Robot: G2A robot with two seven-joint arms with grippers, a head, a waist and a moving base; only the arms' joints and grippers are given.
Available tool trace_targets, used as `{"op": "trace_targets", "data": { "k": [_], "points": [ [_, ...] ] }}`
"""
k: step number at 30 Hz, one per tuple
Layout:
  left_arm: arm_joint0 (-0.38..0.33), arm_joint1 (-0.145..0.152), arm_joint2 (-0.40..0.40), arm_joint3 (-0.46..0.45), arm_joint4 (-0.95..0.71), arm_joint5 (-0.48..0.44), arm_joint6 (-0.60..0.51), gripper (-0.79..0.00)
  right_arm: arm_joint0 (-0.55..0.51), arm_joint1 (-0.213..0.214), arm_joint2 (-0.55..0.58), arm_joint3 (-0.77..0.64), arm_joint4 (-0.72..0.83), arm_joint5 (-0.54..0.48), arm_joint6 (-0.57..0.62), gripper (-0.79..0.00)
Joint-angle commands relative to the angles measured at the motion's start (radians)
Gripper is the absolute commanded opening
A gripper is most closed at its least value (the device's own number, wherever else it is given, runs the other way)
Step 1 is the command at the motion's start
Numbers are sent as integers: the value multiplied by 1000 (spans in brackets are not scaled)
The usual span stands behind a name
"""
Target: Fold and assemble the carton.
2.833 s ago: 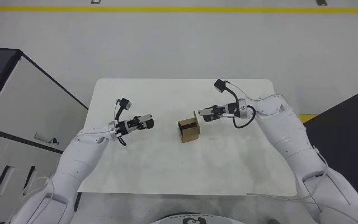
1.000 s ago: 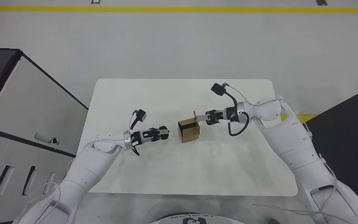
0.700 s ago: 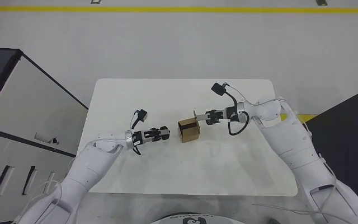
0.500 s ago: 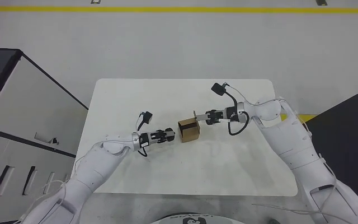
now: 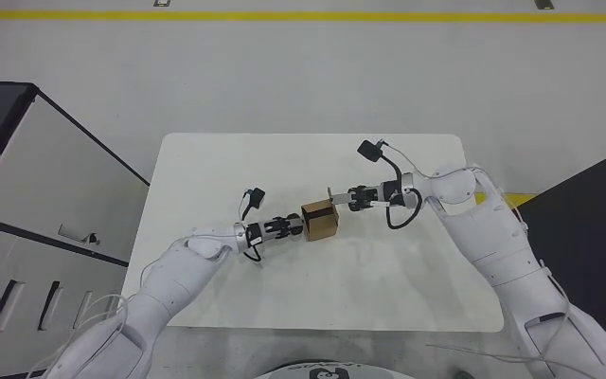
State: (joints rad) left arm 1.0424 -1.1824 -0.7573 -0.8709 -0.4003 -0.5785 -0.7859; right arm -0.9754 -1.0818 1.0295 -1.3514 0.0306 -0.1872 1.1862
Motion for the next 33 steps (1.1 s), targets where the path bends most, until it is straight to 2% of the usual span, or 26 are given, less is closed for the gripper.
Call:
{"op": "trace_targets", "data": {
  "k": [1,8,15,16,19,21,25,29,33],
  "points": [
    [-3,-3,2,7,0,-3,-2,-785,0,0,0,0,0,0,0,0],
    [-3,-3,2,7,0,-3,-2,-785,-17,5,11,-33,-41,21,-52,0],
    [-3,-3,2,7,0,-3,-2,-785,-55,27,72,-72,-86,44,-59,-6],
    [-3,-3,2,7,0,-3,-2,-785,-60,29,76,-76,-94,53,-57,-102],
    [-3,-3,2,7,0,-3,-2,-785,-54,29,62,-83,-125,77,-53,-234],
    [-3,-3,2,7,0,-3,-2,-785,-38,25,38,-87,-145,96,-53,-277],
    [-3,-3,2,7,0,-3,-2,-785,6,13,-19,-88,-195,130,-45,-453],
    [-3,-3,2,7,0,-3,-2,-785,47,2,-70,-90,-244,171,-43,-514],
    [-3,-3,2,7,0,-3,-2,-785,81,-9,-112,-100,-280,198,-33,-526]
  ]
}}
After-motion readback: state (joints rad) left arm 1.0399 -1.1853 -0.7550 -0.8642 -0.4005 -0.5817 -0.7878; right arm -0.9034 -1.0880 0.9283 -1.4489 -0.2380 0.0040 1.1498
